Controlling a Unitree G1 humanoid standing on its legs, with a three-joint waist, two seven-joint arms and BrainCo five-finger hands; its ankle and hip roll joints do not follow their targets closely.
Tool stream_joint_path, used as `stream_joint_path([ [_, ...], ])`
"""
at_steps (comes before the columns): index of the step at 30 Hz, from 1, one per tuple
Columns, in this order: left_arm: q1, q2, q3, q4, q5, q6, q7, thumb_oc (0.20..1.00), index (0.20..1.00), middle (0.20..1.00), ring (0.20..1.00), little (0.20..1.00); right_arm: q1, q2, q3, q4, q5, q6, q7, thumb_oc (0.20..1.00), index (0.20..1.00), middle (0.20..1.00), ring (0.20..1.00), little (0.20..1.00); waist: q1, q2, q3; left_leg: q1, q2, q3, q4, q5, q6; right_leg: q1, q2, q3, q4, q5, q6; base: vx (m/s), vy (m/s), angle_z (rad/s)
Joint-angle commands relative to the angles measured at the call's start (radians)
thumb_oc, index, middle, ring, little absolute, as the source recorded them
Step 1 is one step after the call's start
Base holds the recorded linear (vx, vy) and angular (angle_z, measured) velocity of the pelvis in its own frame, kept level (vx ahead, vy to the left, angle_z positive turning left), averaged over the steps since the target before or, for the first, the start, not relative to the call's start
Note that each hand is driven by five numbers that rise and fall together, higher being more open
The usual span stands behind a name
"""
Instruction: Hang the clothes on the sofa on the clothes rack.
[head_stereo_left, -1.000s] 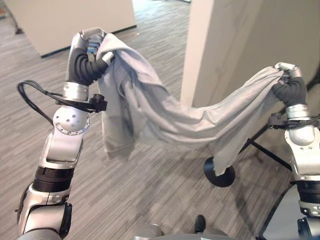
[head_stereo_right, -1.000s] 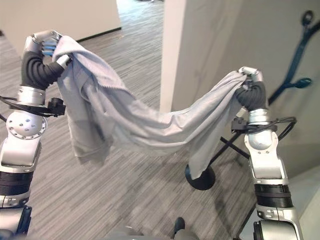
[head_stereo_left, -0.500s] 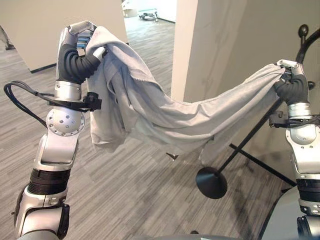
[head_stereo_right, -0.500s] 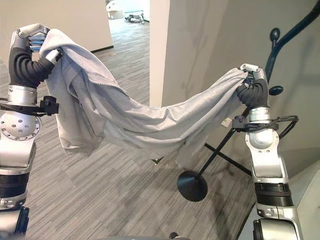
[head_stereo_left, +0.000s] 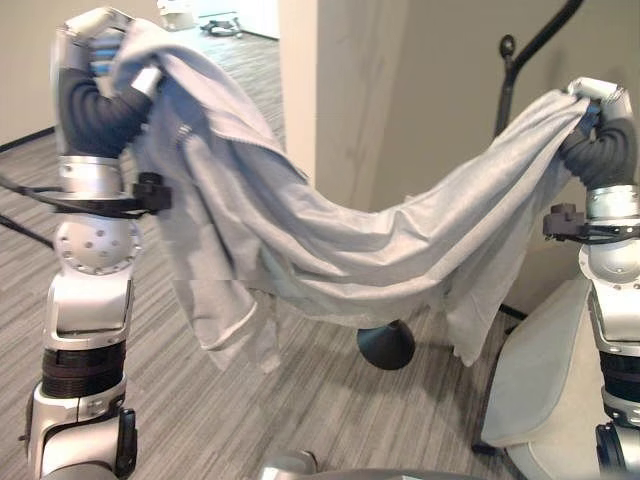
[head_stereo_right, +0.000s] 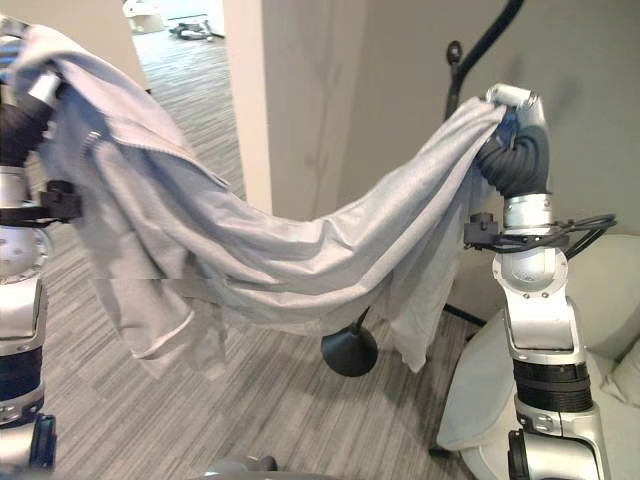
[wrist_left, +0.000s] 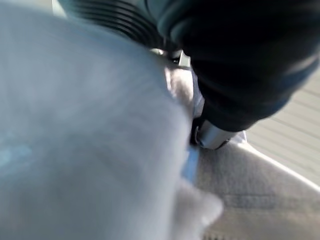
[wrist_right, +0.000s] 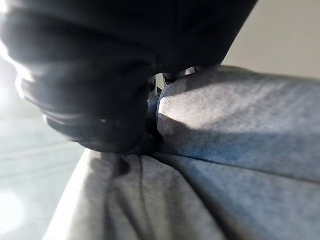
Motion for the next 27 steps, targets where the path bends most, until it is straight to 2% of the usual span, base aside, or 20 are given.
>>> stream_joint_path([
  [1, 0.006, 0.001, 0.02, -0.018, 0.037, -0.038, 0.027, 0.2, 0.2, 0.2, 0.2, 0.2, -0.039, -0.045, -0.076, -0.091, -0.031, -0.035, -0.035, 0.2, 0.2, 0.2, 0.2, 0.2, -0.005, 0.073, -0.053, 0.023, -0.003, -0.011, -0.087, 0.056, -0.08, 0.045, 0.05, -0.044, 0.055, 0.113, -0.051, 0.12, 0.127, -0.15],
  [3, 0.012, 0.007, 0.023, -0.02, 0.038, -0.038, 0.027, 0.2, 0.2, 0.2, 0.2, 0.2, -0.033, -0.058, -0.086, -0.096, -0.03, -0.034, -0.039, 0.2, 0.2, 0.2, 0.2, 0.2, -0.008, 0.08, -0.046, 0.037, 0.002, -0.005, -0.087, 0.054, -0.081, 0.041, 0.049, -0.051, 0.077, 0.106, -0.051, 0.07, 0.045, -0.25],
  [6, 0.026, 0.025, 0.036, -0.046, 0.039, -0.035, 0.008, 0.2, 0.2, 0.2, 0.2, 0.2, -0.014, -0.093, -0.115, -0.078, -0.023, -0.031, -0.049, 0.2, 0.2, 0.2, 0.2, 0.2, 0.002, 0.082, -0.056, 0.056, 0.024, 0.004, -0.087, 0.036, -0.091, 0.069, -0.035, -0.12, 0.004, 0.088, -0.065, 0.05, -0.075, -0.41],
  [7, 0.021, 0.026, 0.028, -0.053, 0.04, -0.037, -0.002, 0.2, 0.2, 0.2, 0.2, 0.2, -0.006, -0.105, -0.127, -0.061, -0.019, -0.029, -0.056, 0.2, 0.2, 0.2, 0.2, 0.2, 0.002, 0.082, -0.066, 0.054, 0.03, -0.005, -0.087, 0.032, -0.092, 0.062, -0.054, -0.123, -0.033, 0.086, -0.067, 0.06, -0.086, -0.44],
  [8, 0.02, 0.025, 0.025, -0.053, 0.04, -0.037, -0.002, 0.2, 0.2, 0.2, 0.2, 0.2, -0.005, -0.107, -0.129, -0.06, -0.018, -0.03, -0.056, 0.2, 0.2, 0.2, 0.2, 0.2, 0.002, 0.082, -0.07, 0.05, 0.03, -0.007, -0.087, 0.031, -0.092, 0.062, -0.053, -0.126, -0.039, 0.089, -0.067, 0.1, -0.105, -0.36],
  [10, -0.026, 0.033, -0.004, -0.029, 0.04, -0.033, -0.006, 0.2, 0.2, 0.2, 0.2, 0.2, -0.004, -0.161, -0.124, 0.049, 0.002, -0.024, -0.07, 0.2, 0.2, 0.2, 0.2, 0.2, -0.021, 0.099, -0.067, 0.052, 0.062, -0.036, -0.087, 0.032, -0.096, -0.015, -0.115, -0.105, -0.131, 0.088, -0.07, 0.11, -0.176, -0.07],
  [13, -0.052, 0.045, -0.009, -0.02, 0.045, -0.035, -0.004, 0.2, 0.2, 0.2, 0.2, 0.2, -0.011, -0.198, -0.104, 0.13, 0.017, -0.022, -0.068, 0.2, 0.2, 0.2, 0.2, 0.2, -0.027, 0.102, -0.044, 0.078, 0.085, -0.049, -0.087, 0.027, -0.098, -0.076, -0.158, -0.105, -0.156, 0.094, -0.065, 0.08, -0.2, -0.03],
  [15, -0.07, 0.061, -0.023, -0.001, 0.042, -0.037, 0.001, 0.2, 0.2, 0.2, 0.2, 0.2, -0.02, -0.213, -0.087, 0.169, 0.033, -0.024, -0.068, 0.2, 0.2, 0.2, 0.2, 0.2, -0.031, 0.093, -0.033, 0.092, 0.095, -0.054, -0.087, 0.024, -0.099, -0.106, -0.155, -0.105, -0.156, 0.09, -0.064, 0.08, -0.267, 0.03],
  [17, -0.097, 0.076, -0.046, 0.018, 0.039, -0.041, 0.004, 0.2, 0.2, 0.2, 0.2, 0.2, -0.033, -0.22, -0.082, 0.201, 0.042, -0.026, -0.069, 0.2, 0.2, 0.2, 0.2, 0.2, -0.029, 0.069, -0.035, 0.086, 0.102, -0.055, -0.087, 0.024, -0.096, -0.095, -0.141, -0.091, -0.156, 0.089, -0.057, 0.08, -0.301, 0.2],
  [21, -0.101, 0.096, -0.035, 0.085, 0.034, -0.037, 0.03, 0.2, 0.2, 0.2, 0.2, 0.2, -0.051, -0.264, -0.054, 0.234, 0.048, -0.044, -0.07, 0.2, 0.2, 0.2, 0.2, 0.2, -0.038, 0.051, -0.063, 0.071, 0.189, -0.037, -0.087, 0.055, -0.091, -0.078, -0.078, -0.094, -0.156, 0.092, -0.031, 0.17, -0.403, 0.26],
  [22, -0.101, 0.097, -0.034, 0.085, 0.034, -0.038, 0.03, 0.2, 0.2, 0.2, 0.2, 0.2, -0.052, -0.264, -0.053, 0.235, 0.048, -0.045, -0.07, 0.2, 0.2, 0.2, 0.2, 0.2, -0.039, 0.053, -0.064, 0.07, 0.191, -0.039, -0.087, 0.054, -0.092, -0.079, -0.076, -0.095, -0.156, 0.092, -0.032, 0.1, -0.222, -0.06],
  [25, -0.1, 0.099, -0.025, 0.096, 0.029, -0.03, 0.034, 0.2, 0.2, 0.2, 0.2, 0.2, -0.049, -0.269, -0.065, 0.225, 0.045, -0.052, -0.077, 0.2, 0.2, 0.2, 0.2, 0.2, -0.052, 0.05, -0.082, 0.076, 0.238, -0.034, -0.087, 0.091, -0.081, -0.066, -0.037, -0.1, -0.156, 0.083, -0.025, 0.14, -0.27, 0.02],
  [27, -0.103, 0.093, -0.027, 0.093, 0.022, -0.03, 0.034, 0.2, 0.2, 0.2, 0.2, 0.2, -0.036, -0.265, -0.082, 0.215, 0.049, -0.055, -0.082, 0.2, 0.2, 0.2, 0.2, 0.2, -0.067, 0.04, -0.083, 0.078, 0.27, -0.004, -0.029, 0.114, -0.078, -0.044, -0.029, -0.116, -0.156, 0.089, -0.026, 0.16, -0.292, 0.2],
])
